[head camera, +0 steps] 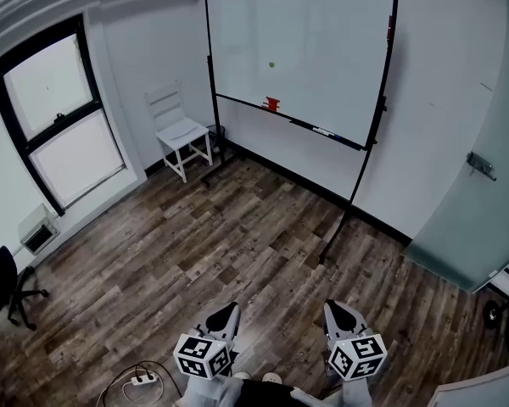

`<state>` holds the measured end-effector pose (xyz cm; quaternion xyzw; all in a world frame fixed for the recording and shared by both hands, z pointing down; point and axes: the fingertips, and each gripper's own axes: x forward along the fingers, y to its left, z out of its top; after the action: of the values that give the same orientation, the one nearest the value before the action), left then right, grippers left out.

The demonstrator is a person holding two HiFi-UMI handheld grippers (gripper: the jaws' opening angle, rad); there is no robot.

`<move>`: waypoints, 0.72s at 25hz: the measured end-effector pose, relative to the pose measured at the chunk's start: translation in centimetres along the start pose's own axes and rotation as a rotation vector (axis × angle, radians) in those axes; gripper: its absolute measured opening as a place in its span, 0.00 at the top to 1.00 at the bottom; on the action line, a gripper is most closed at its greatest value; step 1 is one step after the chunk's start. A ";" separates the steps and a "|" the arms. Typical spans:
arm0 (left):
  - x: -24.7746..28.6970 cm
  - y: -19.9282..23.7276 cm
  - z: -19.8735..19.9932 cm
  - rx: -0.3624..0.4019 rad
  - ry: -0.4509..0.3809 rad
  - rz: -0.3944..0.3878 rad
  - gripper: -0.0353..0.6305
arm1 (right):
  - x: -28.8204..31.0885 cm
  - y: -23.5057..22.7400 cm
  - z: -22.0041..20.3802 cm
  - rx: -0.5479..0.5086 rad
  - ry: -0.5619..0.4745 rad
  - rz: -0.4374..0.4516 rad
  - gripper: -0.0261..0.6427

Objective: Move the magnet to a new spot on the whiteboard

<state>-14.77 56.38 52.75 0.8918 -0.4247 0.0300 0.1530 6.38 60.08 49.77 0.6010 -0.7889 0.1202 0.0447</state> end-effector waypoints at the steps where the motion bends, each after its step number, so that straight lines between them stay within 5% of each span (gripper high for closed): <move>1: 0.1 -0.1 0.0 0.004 -0.004 0.004 0.93 | 0.2 0.0 0.0 -0.003 -0.003 0.009 0.92; 9: 0.2 0.0 -0.5 0.002 -0.048 0.097 0.93 | 0.7 -0.1 -0.9 -0.013 0.004 0.075 0.92; 12: 0.2 0.0 -0.7 -0.004 -0.041 0.106 0.74 | 0.7 -0.3 -1.1 -0.010 0.013 0.084 0.92; 18: 0.7 0.2 -0.9 0.011 -0.039 0.136 0.69 | 1.3 -0.9 -1.5 -0.005 0.016 0.099 0.92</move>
<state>-14.43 56.05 53.82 0.8621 -0.4871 0.0251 0.1373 6.76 59.02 51.57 0.5603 -0.8175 0.1251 0.0463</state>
